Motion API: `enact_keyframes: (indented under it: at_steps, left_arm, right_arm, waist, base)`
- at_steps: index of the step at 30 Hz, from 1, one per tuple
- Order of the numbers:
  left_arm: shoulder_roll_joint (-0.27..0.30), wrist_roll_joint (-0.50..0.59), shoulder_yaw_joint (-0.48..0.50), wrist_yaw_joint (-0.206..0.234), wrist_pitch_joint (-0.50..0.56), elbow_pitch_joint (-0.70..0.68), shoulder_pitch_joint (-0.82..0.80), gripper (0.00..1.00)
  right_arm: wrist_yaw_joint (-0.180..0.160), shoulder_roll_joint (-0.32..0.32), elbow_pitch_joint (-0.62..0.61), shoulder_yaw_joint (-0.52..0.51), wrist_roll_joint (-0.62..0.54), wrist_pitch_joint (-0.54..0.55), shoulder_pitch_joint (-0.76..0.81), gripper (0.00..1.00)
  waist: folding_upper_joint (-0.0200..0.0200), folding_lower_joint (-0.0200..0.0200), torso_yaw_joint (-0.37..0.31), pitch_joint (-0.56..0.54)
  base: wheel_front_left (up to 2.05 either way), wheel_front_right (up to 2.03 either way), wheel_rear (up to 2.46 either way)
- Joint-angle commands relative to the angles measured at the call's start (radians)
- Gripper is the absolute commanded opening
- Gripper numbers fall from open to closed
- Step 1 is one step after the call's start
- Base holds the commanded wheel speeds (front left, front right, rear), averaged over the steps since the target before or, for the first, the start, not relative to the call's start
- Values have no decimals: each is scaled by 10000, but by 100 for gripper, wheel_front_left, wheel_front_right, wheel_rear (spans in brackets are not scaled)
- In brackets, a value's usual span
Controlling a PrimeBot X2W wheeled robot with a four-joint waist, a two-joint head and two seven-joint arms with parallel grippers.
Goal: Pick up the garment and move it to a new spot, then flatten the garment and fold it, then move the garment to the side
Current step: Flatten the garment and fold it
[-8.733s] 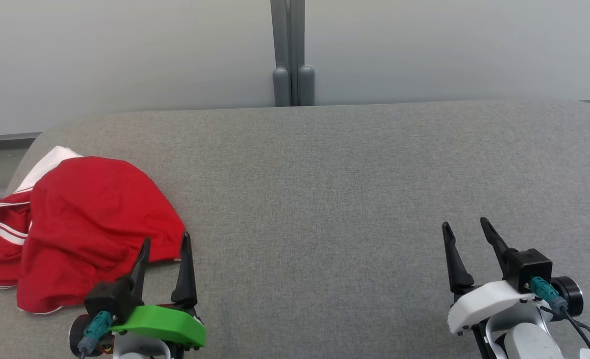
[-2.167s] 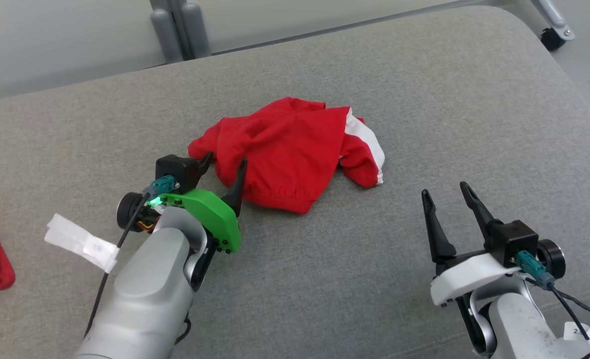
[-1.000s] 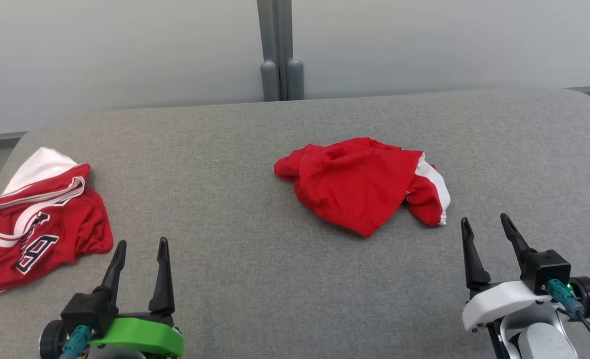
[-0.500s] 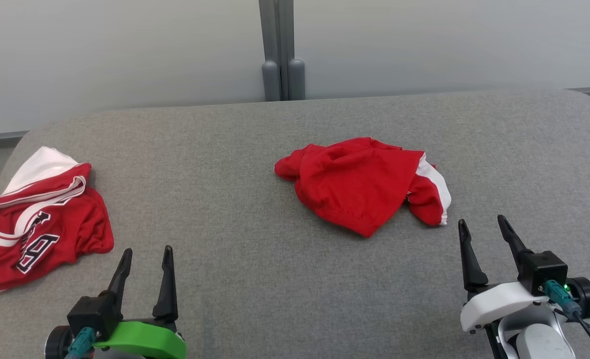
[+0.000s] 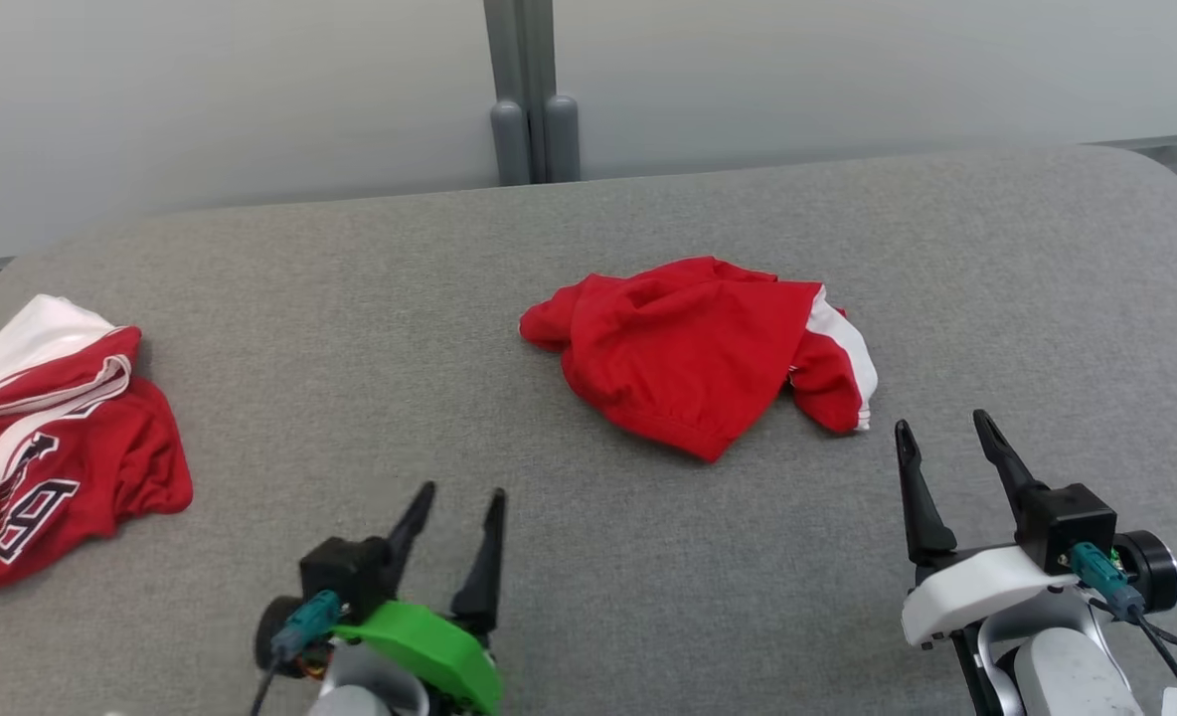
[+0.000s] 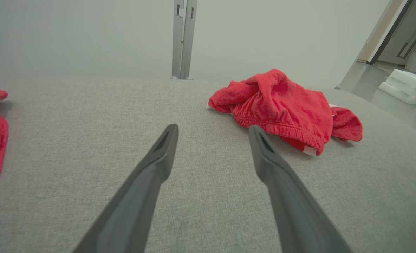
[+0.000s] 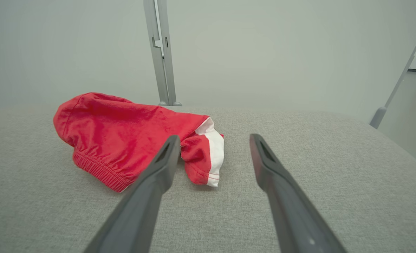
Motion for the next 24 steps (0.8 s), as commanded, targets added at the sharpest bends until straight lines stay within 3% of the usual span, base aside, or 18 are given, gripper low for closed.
enact_keyframes:
  at_steps: [1,5,10,18,24]
  left_arm:
    - [8,-550,-488,-42,129,172,-360,100]
    - [25,-1563,-1868,-44,492,829,-1218,100]
    - [29,-2024,-2585,-46,474,1795,-2141,100]
    - [37,-1641,-3043,107,165,3375,-3241,100]
    - [70,-1101,-3334,187,-116,4154,-3799,100]
  right_arm:
    - [-14,-28,-30,34,63,-33,-159,100]
    - [-15,-28,-106,81,156,-32,-332,100]
    - [-15,-25,-194,140,277,-32,-506,100]
    - [-14,-16,-259,339,625,-33,-690,100]
    - [-14,-17,-345,384,749,-33,-726,100]
  waist:
    - [-1,0,-434,270]
    - [-1,0,-1120,680]
    - [-1,0,-2042,1184]
    - [-1,0,-3163,1740]
    - [-1,0,-3508,1988]
  base:
    - [0,0,0]
    - [0,0,0]
    - [0,0,0]
    - [0,0,0]
    - [0,0,0]
